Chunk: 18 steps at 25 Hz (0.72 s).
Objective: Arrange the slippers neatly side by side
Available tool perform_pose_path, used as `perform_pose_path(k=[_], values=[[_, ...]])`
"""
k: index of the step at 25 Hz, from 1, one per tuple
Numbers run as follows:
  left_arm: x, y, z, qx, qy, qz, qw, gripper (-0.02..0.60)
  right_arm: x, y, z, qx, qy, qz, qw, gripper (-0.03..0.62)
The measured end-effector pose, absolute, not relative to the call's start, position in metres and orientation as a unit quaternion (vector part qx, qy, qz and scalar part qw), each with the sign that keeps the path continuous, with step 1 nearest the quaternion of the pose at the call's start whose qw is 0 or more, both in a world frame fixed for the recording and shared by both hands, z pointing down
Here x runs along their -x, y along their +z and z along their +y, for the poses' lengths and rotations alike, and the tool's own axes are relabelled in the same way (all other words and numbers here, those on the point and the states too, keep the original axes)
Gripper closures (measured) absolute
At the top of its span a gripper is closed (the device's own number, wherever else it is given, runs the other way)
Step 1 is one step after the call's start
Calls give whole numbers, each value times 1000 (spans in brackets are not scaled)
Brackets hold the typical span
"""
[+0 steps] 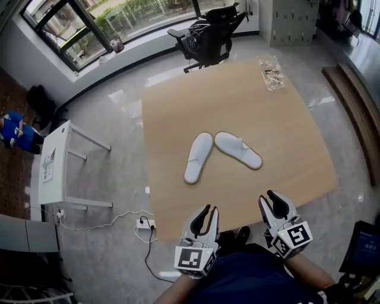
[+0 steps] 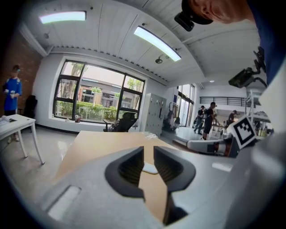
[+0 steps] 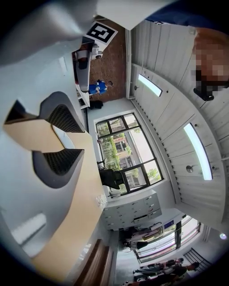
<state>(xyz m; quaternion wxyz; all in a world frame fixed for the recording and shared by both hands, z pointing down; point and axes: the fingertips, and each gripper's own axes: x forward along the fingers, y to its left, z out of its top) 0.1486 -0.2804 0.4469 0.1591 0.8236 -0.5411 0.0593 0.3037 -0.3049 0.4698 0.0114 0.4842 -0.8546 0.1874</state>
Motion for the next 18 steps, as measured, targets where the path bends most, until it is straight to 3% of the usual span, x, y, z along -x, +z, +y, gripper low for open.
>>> perform_pose_path(k=[18], values=[[-79,535,-379,-819,137,-539,143,499,-280,504,-409,-508,145,-844,95,461]])
